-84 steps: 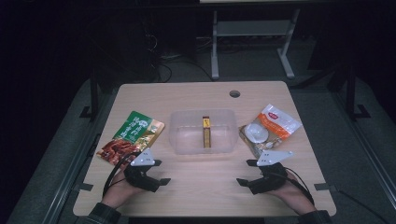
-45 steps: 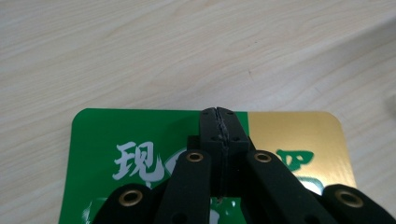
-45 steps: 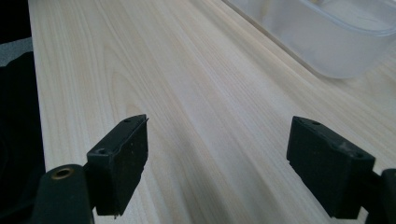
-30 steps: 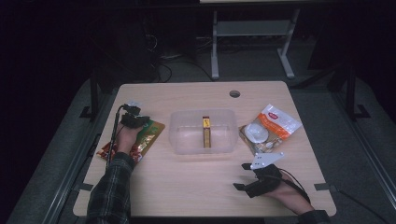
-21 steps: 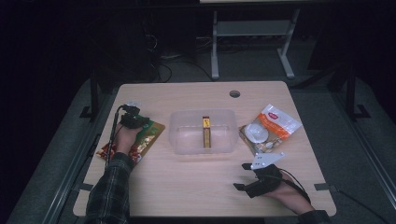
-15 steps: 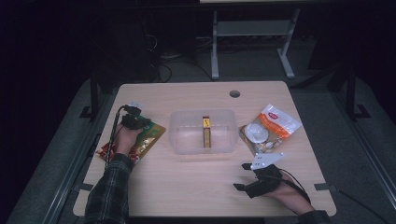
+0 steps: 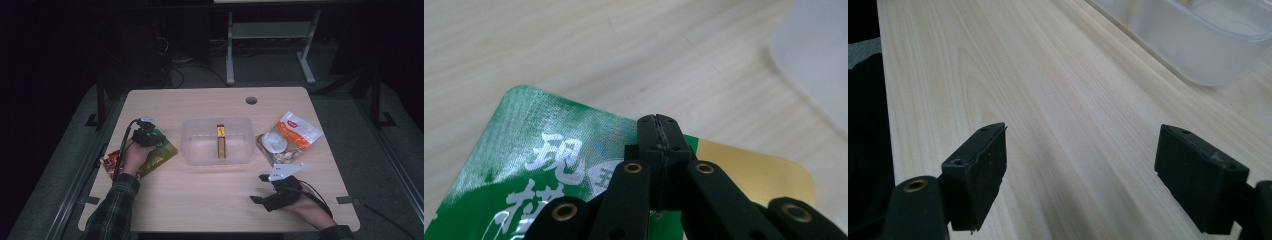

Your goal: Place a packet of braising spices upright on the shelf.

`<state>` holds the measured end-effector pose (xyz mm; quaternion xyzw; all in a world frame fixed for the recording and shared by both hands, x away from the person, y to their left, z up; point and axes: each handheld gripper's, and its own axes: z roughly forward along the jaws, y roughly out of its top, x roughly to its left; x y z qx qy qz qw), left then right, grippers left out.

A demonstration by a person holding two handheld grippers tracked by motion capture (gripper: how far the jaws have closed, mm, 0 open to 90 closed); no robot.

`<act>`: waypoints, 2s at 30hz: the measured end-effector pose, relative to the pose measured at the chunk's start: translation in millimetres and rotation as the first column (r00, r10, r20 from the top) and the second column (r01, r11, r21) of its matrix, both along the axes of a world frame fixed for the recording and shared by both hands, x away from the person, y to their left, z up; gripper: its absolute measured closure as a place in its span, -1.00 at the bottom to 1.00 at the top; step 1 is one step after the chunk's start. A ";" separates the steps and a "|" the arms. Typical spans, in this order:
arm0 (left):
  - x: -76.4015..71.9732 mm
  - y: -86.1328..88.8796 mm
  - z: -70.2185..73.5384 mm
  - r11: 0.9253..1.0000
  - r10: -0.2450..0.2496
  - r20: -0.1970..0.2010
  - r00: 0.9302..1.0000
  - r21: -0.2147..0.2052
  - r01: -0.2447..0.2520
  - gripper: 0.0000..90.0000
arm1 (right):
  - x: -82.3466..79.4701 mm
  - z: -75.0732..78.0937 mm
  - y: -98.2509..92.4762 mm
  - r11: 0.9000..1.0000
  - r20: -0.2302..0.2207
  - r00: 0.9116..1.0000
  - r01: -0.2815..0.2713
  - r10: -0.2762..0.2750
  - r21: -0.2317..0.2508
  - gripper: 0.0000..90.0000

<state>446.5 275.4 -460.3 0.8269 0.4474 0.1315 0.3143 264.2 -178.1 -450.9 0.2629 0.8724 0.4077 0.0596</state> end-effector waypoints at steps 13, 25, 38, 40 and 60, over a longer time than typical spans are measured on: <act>-41.6 -10.0 2.2 0.995 -0.101 -0.010 0.995 0.020 0.101 1.00 | -0.6 1.3 0.0 1.000 0.007 1.000 -0.002 0.002 0.000 -0.55; -96.2 -12.8 3.3 0.975 -0.220 -0.008 0.975 0.036 0.221 1.00 | -0.6 1.3 1.1 1.000 0.012 1.000 -0.004 0.004 -0.002 -0.55; -140.3 -22.9 3.0 0.945 -0.325 -0.003 0.946 0.023 0.325 1.00 | 1.0 0.9 2.5 1.000 0.013 1.000 -0.003 0.003 -0.008 -0.55; -147.2 -30.6 3.0 0.936 -0.352 -0.006 0.936 0.017 0.352 1.00 | 1.5 0.8 2.4 1.000 0.015 1.000 -0.003 0.003 -0.009 -0.55; -173.5 -122.4 -0.7 0.832 -0.554 -0.011 0.832 -0.043 0.553 1.00 | 4.3 1.7 2.8 1.000 0.021 1.000 0.008 -0.008 -0.006 -0.55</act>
